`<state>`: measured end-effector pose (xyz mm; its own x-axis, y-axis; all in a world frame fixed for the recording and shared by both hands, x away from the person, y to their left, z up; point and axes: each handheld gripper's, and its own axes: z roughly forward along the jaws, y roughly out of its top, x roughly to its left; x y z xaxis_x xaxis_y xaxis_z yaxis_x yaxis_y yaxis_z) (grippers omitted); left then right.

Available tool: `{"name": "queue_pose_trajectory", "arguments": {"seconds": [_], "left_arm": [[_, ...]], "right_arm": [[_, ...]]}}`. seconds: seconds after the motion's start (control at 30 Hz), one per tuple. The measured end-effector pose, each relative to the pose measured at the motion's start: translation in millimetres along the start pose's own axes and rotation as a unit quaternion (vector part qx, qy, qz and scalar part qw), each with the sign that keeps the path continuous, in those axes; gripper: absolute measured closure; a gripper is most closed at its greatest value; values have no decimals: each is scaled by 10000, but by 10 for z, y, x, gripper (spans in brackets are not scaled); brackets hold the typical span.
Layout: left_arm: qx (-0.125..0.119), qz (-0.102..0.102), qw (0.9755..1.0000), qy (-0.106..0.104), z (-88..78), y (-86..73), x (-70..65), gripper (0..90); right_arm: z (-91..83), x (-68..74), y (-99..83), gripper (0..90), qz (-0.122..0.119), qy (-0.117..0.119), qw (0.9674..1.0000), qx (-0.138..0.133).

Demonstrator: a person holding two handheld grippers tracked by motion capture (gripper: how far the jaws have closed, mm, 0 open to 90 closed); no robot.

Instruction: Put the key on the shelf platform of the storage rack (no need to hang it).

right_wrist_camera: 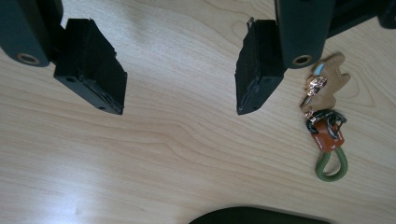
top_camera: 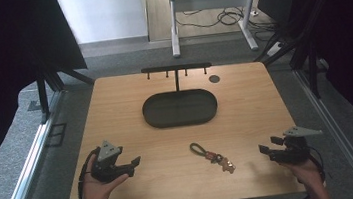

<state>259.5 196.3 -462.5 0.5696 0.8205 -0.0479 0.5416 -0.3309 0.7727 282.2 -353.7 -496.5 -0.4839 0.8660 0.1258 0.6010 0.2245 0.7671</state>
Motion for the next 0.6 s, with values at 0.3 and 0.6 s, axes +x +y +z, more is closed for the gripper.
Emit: {"name": "queue_pose_trajectory", "arguments": {"seconds": [0.3, 0.6], "left_arm": [[26, -91, 9998, -155, 20, 16, 110, 261], [73, 54, 9998, -200, 56, 112, 108, 261]], "right_arm": [[103, 57, 161, 379, -253, 303, 9984, 416], [121, 228, 468, 442, -838, 634, 9904, 895]]}}
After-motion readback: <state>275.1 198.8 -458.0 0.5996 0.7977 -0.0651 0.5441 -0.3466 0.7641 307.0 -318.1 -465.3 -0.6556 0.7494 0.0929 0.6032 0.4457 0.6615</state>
